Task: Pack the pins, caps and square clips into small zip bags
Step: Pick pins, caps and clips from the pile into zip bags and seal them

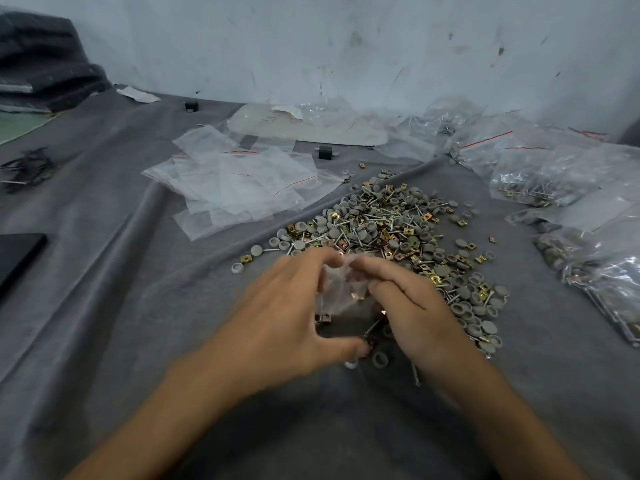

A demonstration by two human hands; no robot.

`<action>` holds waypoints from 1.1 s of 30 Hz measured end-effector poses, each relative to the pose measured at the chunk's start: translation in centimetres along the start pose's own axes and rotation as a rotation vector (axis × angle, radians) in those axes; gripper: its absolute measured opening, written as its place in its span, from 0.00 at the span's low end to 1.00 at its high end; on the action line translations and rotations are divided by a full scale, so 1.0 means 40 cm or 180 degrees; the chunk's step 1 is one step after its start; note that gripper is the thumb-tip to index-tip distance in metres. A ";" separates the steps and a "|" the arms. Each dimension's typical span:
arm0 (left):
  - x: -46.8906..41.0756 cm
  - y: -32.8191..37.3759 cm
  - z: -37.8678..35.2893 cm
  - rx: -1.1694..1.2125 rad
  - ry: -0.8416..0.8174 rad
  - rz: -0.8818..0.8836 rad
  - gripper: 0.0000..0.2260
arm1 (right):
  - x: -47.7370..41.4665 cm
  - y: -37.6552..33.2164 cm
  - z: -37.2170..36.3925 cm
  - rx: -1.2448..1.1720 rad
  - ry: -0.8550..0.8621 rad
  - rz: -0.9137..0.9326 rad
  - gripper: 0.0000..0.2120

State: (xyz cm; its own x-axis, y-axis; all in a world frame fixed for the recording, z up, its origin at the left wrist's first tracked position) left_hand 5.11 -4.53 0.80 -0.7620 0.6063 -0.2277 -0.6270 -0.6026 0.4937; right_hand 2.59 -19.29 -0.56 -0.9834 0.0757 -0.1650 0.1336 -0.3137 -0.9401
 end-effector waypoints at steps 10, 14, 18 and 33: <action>0.000 -0.046 0.158 0.2089 0.1608 0.0065 0.02 | 0.009 -0.014 0.045 -0.0398 0.0277 0.0095 0.23; 0.001 -0.052 0.169 0.3160 0.1467 0.0106 0.07 | 0.018 -0.020 0.014 -0.0687 -0.0181 0.0077 0.30; -0.009 -0.059 0.119 0.3350 0.0981 0.0340 0.10 | 0.024 -0.042 -0.001 -0.1200 -0.0306 0.0155 0.23; -0.026 -0.030 0.057 0.3377 0.0599 0.0342 0.09 | 0.035 -0.074 0.024 -0.1302 -0.0104 0.0192 0.11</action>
State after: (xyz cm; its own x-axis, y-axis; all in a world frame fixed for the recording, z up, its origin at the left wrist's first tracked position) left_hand 7.02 -3.26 2.37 -0.8739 0.4333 -0.2205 -0.1645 0.1632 0.9728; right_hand 0.71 -19.18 2.28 -0.9748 0.0366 -0.2199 0.2223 0.0858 -0.9712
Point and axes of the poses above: each hand's wrist, its own x-axis away from the middle knuckle, its own z-axis out of the back of the hand, y = z × x, the point moved 8 cm from there along -x, towards the middle knuckle, and after that the axes turned 1 degree about -y, right-handed, at the moved point
